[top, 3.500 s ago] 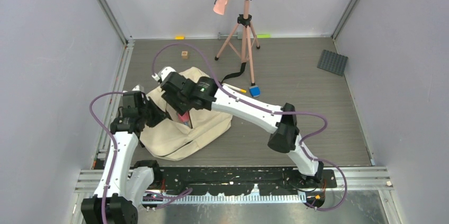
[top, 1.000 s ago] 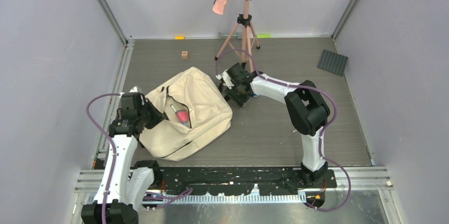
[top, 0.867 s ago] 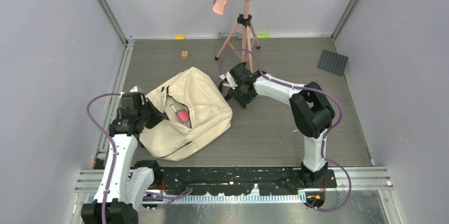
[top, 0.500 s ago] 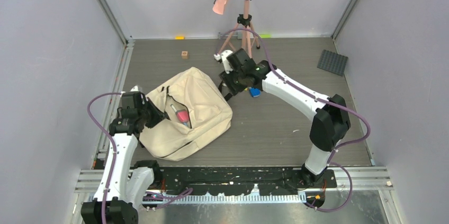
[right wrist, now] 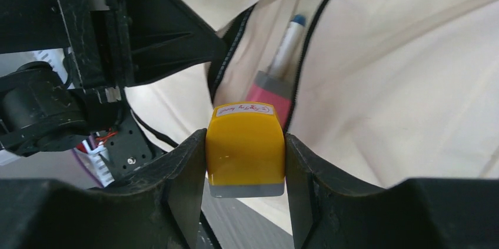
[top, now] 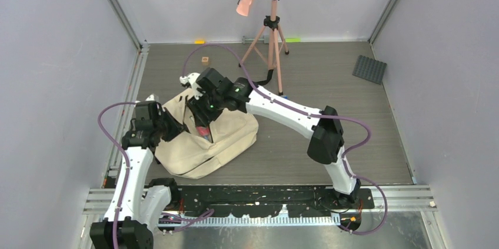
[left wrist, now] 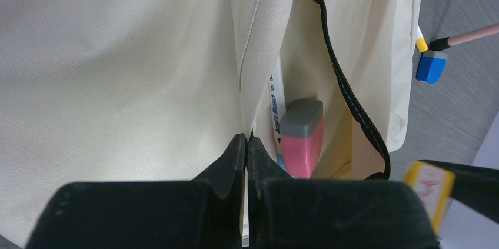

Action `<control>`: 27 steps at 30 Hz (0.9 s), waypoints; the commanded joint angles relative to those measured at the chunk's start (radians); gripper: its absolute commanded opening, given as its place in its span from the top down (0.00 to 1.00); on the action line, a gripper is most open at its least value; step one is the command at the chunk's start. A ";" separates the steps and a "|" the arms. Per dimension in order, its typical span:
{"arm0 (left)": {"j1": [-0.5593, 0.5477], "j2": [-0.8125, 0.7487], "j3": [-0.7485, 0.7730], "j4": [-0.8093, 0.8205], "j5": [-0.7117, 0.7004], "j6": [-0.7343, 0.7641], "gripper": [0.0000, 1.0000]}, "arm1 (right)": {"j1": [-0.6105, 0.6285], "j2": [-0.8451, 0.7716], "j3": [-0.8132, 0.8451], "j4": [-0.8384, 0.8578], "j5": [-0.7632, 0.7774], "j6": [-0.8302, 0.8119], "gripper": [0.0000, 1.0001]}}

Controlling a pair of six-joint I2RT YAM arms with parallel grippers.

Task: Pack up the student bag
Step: Place the stationery in the student bag.

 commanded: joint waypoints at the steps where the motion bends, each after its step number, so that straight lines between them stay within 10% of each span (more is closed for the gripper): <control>1: 0.004 0.003 0.036 0.063 0.013 0.019 1.00 | 0.022 0.052 0.087 -0.036 -0.094 0.067 0.74; 15: 0.005 -0.011 0.017 0.066 0.015 0.012 1.00 | 0.057 0.232 0.314 -0.173 0.044 0.070 0.72; 27: 0.004 -0.016 0.019 0.066 0.013 0.010 1.00 | 0.068 0.265 0.375 -0.224 0.183 0.025 0.36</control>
